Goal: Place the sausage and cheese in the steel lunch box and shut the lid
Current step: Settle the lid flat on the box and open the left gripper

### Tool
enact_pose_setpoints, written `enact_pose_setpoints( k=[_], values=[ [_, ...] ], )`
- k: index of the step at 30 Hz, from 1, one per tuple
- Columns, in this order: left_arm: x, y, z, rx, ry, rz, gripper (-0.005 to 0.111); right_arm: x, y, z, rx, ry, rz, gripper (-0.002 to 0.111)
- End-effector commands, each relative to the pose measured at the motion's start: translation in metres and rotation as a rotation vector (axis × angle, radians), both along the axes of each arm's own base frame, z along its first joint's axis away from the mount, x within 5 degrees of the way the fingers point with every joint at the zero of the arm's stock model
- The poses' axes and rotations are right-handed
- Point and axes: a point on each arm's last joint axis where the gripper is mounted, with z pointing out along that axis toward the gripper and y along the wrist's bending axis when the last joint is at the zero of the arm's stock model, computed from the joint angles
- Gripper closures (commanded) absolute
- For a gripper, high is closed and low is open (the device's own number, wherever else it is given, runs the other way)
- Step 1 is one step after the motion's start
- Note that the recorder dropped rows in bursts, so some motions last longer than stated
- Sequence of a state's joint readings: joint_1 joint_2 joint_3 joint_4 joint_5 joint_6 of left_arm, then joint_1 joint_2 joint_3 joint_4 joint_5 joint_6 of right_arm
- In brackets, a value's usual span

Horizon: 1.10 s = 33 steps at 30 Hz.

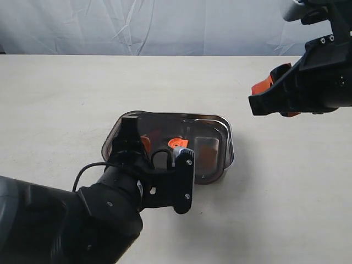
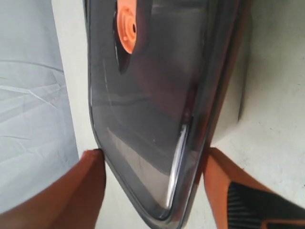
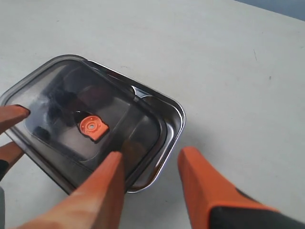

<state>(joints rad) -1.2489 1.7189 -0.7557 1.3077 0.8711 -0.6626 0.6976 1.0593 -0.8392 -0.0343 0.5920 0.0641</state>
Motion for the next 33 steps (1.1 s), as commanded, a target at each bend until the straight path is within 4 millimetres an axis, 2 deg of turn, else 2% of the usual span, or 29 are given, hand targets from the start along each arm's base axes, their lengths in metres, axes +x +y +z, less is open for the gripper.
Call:
enact_pose_setpoints(
  k=[1,10,20,33],
  values=[
    [-0.003,0.002,0.001,0.012,0.005,0.013,0.049,-0.001,-0.001,0.003,-0.001,-0.013,0.002,0.069],
    [-0.003,0.004,0.005,0.017,-0.014,0.029,0.049,-0.001,-0.001,0.003,-0.001,-0.013,0.002,0.069],
    [-0.005,0.011,0.026,-0.059,-0.024,0.062,0.049,-0.001,-0.001,0.003,-0.002,-0.012,0.002,0.069],
    [-0.004,0.016,0.030,-0.044,-0.048,0.104,0.049,0.000,-0.001,0.003,0.001,-0.016,0.002,0.069]
  ],
)
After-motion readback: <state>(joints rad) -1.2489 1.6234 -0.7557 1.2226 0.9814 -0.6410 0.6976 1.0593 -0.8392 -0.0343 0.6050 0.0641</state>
